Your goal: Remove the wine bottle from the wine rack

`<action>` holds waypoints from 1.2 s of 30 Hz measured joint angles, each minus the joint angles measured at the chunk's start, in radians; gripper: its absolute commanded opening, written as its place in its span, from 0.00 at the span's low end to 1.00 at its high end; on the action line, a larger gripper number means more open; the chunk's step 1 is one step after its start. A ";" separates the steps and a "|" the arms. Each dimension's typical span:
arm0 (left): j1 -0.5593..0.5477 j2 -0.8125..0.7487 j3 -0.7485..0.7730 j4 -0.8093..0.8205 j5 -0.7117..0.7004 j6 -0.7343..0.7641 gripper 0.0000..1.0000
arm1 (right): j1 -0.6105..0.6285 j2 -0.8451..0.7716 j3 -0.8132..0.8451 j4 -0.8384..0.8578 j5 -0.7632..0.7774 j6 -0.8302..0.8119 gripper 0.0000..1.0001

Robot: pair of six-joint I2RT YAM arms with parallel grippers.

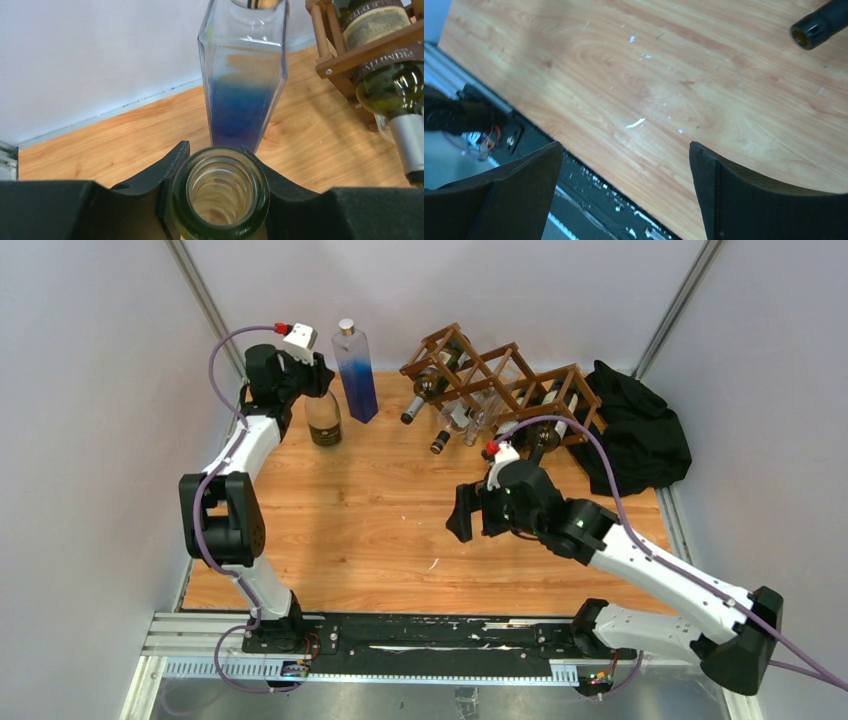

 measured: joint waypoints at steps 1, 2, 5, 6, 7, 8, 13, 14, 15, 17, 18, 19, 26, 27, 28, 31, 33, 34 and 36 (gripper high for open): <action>0.000 0.013 0.008 0.006 0.000 -0.005 0.00 | -0.027 0.026 0.009 0.003 -0.008 0.000 1.00; 0.000 0.031 0.023 0.021 0.001 -0.014 0.00 | -0.058 0.054 0.021 0.007 -0.020 0.000 1.00; 0.000 0.064 0.056 0.039 0.000 -0.022 0.00 | -0.148 0.134 0.080 0.015 -0.061 0.000 1.00; 0.001 0.073 0.068 0.045 0.000 -0.023 0.00 | -0.178 0.158 0.104 0.023 -0.076 0.000 1.00; 0.002 0.084 0.081 0.052 0.001 -0.024 0.00 | -0.200 0.177 0.127 0.026 -0.082 -0.002 1.00; 0.002 0.092 0.089 0.060 0.001 -0.025 0.00 | -0.217 0.194 0.149 0.030 -0.085 -0.005 1.00; 0.019 0.126 0.126 0.092 0.008 -0.049 0.06 | -0.265 0.303 0.299 0.048 -0.081 -0.018 1.00; 0.024 0.130 0.129 0.097 0.009 -0.055 0.14 | -0.269 0.327 0.325 0.053 -0.080 -0.017 1.00; 0.030 0.134 0.130 0.101 0.010 -0.060 0.25 | -0.273 0.357 0.355 0.053 -0.075 -0.013 1.00; 0.044 0.140 0.130 0.103 0.011 -0.071 0.43 | -0.283 0.434 0.431 0.053 -0.068 0.001 1.00; 0.050 0.142 0.130 0.103 0.012 -0.076 0.51 | -0.286 0.476 0.470 0.052 -0.066 0.008 1.00; 0.055 0.145 0.130 0.103 0.013 -0.082 0.54 | -0.288 0.520 0.509 0.053 -0.064 0.016 1.00; 0.070 0.117 0.124 0.182 0.022 -0.085 0.93 | -0.290 0.799 0.779 0.016 -0.014 0.087 0.97; 0.070 0.109 0.124 0.184 0.023 -0.084 0.98 | -0.290 0.826 0.806 0.015 -0.010 0.098 0.97; 0.070 0.100 0.124 0.183 0.024 -0.081 0.99 | -0.290 0.862 0.842 0.011 0.000 0.112 0.96; 0.071 0.072 0.124 0.157 0.026 -0.077 1.00 | -0.290 0.935 0.909 0.004 0.032 0.157 0.95; 0.074 0.050 0.124 0.121 0.026 -0.076 1.00 | -0.291 0.960 0.930 -0.002 0.048 0.182 0.94; 0.077 0.038 0.126 0.097 0.026 -0.077 1.00 | -0.291 0.972 0.940 -0.005 0.058 0.194 0.94; 0.085 0.013 0.153 0.009 0.031 -0.072 1.00 | -0.292 0.998 0.963 -0.011 0.081 0.227 0.92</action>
